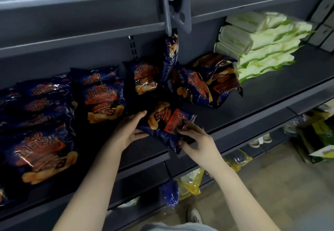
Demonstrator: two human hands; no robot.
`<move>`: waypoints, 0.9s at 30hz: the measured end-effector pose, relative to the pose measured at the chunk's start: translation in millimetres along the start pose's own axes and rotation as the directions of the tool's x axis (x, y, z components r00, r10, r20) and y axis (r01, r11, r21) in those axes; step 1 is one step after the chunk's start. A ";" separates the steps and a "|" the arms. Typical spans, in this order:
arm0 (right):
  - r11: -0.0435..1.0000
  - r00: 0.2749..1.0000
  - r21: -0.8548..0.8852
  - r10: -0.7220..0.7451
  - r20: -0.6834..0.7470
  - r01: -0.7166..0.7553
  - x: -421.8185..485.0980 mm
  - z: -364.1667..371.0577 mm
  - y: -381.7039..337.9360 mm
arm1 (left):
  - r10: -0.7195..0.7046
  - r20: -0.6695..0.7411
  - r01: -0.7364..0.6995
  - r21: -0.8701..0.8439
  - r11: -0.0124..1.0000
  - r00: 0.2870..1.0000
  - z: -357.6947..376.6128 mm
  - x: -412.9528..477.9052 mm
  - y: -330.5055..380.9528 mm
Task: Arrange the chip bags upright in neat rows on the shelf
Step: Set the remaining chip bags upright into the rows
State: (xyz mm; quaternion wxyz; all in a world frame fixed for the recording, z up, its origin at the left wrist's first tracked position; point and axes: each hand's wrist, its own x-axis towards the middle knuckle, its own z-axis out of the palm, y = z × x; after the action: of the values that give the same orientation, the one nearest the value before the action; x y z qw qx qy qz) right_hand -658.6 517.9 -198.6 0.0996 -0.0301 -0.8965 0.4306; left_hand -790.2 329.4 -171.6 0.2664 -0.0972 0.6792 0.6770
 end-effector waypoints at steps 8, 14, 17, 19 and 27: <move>0.981 0.998 0.187 -0.058 0.025 0.052 9.1 -0.7 -5.6 | 0.055 0.157 -0.083 0.178 0.980 0.986 -22.9 -24.7 -6.1; 0.848 0.979 0.530 0.085 -0.184 0.026 17.4 23.9 -16.8 | 0.323 0.062 -0.306 -0.193 0.932 0.944 -44.2 -55.7 -15.1; 0.705 0.992 0.709 0.094 -0.079 -0.011 16.9 42.0 -29.4 | 0.390 -0.036 -0.373 -0.383 0.845 0.920 -43.7 -70.7 -20.8; 0.633 0.996 0.770 0.031 0.084 -0.084 17.1 54.3 -43.6 | 0.390 -0.103 -0.389 -0.478 0.787 0.915 -33.7 -78.7 -27.9; 0.550 0.974 0.806 0.075 0.212 -0.218 33.4 73.8 -89.6 | 0.292 -0.184 -0.329 -0.731 0.598 0.939 -0.5 -95.0 -65.3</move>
State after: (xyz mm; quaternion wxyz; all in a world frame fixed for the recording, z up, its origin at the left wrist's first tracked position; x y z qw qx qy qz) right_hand -703.5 409.8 -168.7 -0.0031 -0.0217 -0.5903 0.8069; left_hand -678.4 303.0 -181.4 0.0651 -0.0942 0.3500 0.9297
